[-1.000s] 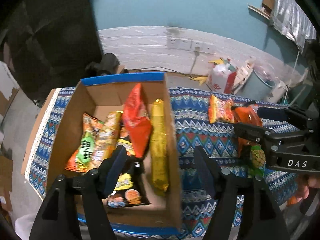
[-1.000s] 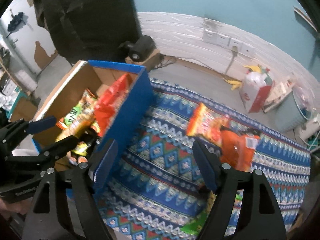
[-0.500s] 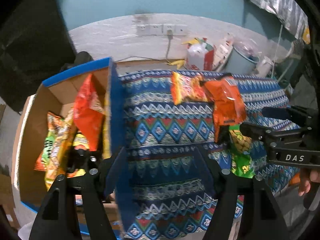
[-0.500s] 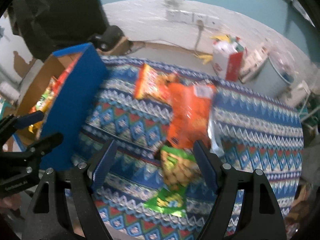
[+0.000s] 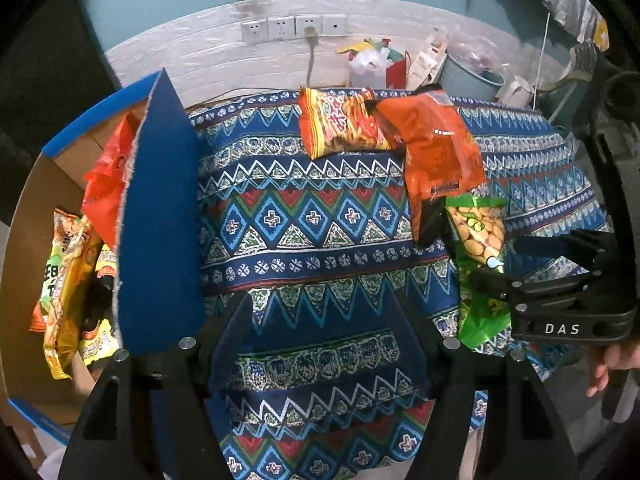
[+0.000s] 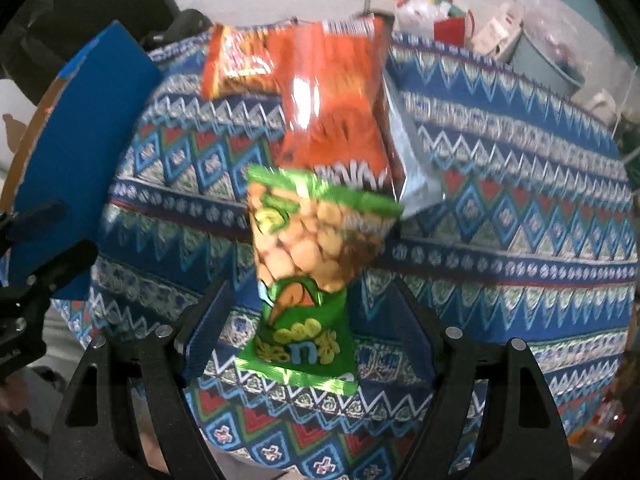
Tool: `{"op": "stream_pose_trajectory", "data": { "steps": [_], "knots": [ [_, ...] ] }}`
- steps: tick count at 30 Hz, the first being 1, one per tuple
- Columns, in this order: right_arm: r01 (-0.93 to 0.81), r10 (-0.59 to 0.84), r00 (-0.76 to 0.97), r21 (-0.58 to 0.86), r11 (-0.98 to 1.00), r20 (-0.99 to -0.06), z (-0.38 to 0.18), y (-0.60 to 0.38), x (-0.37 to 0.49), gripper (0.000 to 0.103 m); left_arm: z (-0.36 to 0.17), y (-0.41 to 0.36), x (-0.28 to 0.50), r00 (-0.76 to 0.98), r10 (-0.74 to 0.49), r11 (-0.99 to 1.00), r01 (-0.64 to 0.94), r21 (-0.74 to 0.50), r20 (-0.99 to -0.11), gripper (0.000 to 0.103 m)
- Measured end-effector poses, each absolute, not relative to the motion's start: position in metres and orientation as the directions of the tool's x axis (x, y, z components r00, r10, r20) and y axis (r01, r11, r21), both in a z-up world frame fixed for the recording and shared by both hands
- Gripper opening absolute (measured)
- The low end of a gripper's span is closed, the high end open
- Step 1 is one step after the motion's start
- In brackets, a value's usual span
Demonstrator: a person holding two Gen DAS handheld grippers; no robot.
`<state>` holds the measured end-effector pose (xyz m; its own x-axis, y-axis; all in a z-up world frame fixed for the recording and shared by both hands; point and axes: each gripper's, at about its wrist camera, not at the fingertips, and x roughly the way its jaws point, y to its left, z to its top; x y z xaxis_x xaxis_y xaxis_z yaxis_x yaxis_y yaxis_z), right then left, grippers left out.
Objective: Organize snacks
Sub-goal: 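Grasp orange bag with left tool while right tool grasps green peanut bag, then carry orange bag to box with left tool while right tool carries green peanut bag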
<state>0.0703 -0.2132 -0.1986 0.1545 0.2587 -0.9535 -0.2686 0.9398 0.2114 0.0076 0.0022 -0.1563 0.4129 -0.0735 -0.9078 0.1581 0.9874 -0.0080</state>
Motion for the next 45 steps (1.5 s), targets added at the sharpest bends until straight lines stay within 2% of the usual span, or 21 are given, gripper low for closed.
{"op": "stream_pose_trajectory", "data": {
  "steps": [9, 12, 16, 25, 27, 29, 39, 45],
  "knots": [
    [-0.262, 0.262, 0.146, 0.218, 0.940, -0.954, -0.223, -0.212, 0.071, 0.076, -0.175, -0.006, 0.015, 0.361, -0.069, 0.989, 0.150, -0.016, -0.930, 0.071],
    [-0.287, 0.267, 0.144, 0.218, 0.933, -0.953, -0.223, -0.212, 0.072, 0.044, -0.171, -0.017, 0.020, 0.368, -0.064, 0.986, 0.167, -0.002, -0.927, 0.071],
    [-0.309, 0.265, 0.155, 0.208, 0.928, -0.952, -0.220, -0.213, 0.073, 0.034, -0.165, -0.030, 0.029, 0.390, -0.051, 0.983, 0.183, 0.023, -0.919, 0.071],
    [-0.266, 0.240, 0.242, 0.174, 0.948, -0.940, -0.191, -0.270, 0.070, 0.033, -0.159, -0.055, 0.055, 0.398, -0.088, 0.985, 0.169, -0.021, -0.913, 0.071],
    [-0.253, 0.223, 0.274, 0.154, 0.955, -0.935, -0.185, -0.281, 0.075, 0.033, -0.157, -0.062, 0.062, 0.407, -0.099, 0.986, 0.161, -0.035, -0.908, 0.073],
    [-0.243, 0.217, 0.294, 0.147, 0.959, -0.931, -0.182, -0.291, 0.086, 0.033, -0.153, -0.069, 0.070, 0.419, -0.108, 0.988, 0.147, -0.050, -0.901, 0.079],
    [-0.224, 0.176, 0.369, 0.096, 0.970, -0.913, -0.178, -0.323, 0.128, 0.033, -0.154, -0.111, 0.104, 0.420, -0.148, 0.988, 0.095, -0.118, -0.896, 0.086],
    [-0.236, 0.171, 0.384, 0.082, 0.968, -0.907, -0.185, -0.331, 0.141, 0.033, -0.170, -0.126, 0.124, 0.396, -0.115, 0.992, 0.084, -0.089, -0.911, 0.086]
  ]
}}
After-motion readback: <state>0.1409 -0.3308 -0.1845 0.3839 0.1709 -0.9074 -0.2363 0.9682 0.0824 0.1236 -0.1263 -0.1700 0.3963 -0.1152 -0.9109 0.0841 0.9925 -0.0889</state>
